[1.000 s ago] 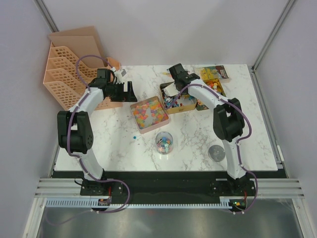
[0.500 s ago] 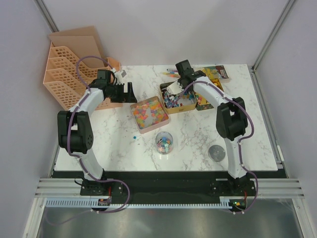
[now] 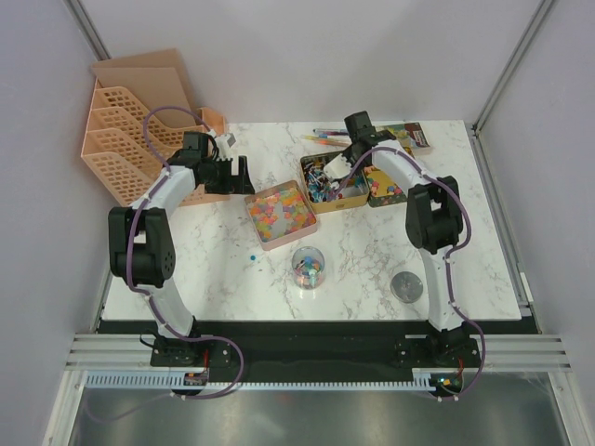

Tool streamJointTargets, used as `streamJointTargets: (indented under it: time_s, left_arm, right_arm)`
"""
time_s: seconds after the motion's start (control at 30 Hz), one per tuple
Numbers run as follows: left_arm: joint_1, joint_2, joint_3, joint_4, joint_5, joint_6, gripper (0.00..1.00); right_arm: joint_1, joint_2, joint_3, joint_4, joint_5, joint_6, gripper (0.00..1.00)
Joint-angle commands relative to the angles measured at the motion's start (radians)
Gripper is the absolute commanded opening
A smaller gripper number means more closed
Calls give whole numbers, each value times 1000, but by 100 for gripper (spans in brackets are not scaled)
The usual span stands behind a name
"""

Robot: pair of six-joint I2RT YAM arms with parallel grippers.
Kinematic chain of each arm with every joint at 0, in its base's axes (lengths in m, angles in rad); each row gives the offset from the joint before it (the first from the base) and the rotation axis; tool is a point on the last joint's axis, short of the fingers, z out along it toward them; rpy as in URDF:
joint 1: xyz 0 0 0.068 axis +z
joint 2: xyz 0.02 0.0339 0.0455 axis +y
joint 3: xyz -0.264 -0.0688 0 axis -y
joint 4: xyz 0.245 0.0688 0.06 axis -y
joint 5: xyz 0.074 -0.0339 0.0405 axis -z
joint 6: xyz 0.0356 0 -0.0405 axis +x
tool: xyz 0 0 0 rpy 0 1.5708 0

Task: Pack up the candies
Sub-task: Scoop the fake candies from the storage box.

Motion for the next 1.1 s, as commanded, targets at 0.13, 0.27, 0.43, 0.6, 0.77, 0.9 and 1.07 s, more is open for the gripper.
streamJointTargets:
  time_s: [0.13, 0.27, 0.43, 0.6, 0.77, 0.9, 1.07]
  left_arm:
    - [5, 8, 1, 28, -59, 37, 100]
    - [5, 17, 10, 29, -65, 38, 100]
    - [5, 32, 26, 29, -52, 28, 100]
    - [5, 37, 35, 29, -39, 20, 100]
    - [5, 21, 23, 37, -33, 20, 100]
    - [6, 9, 6, 49, -33, 20, 100]
    - [8, 1, -5, 59, -42, 20, 100]
  right_arm:
    - [8, 52, 19, -2, -26, -239, 0]
    - [26, 58, 39, 3, -21, -252, 0]
    - [54, 46, 41, 5, -8, -265, 0]
    - [80, 8, -48, 28, 9, -305, 0]
    - [83, -44, -140, 37, 41, -341, 0]
    - [83, -81, -182, 37, 29, -362, 0]
    - [82, -84, -141, -46, -12, -373, 0]
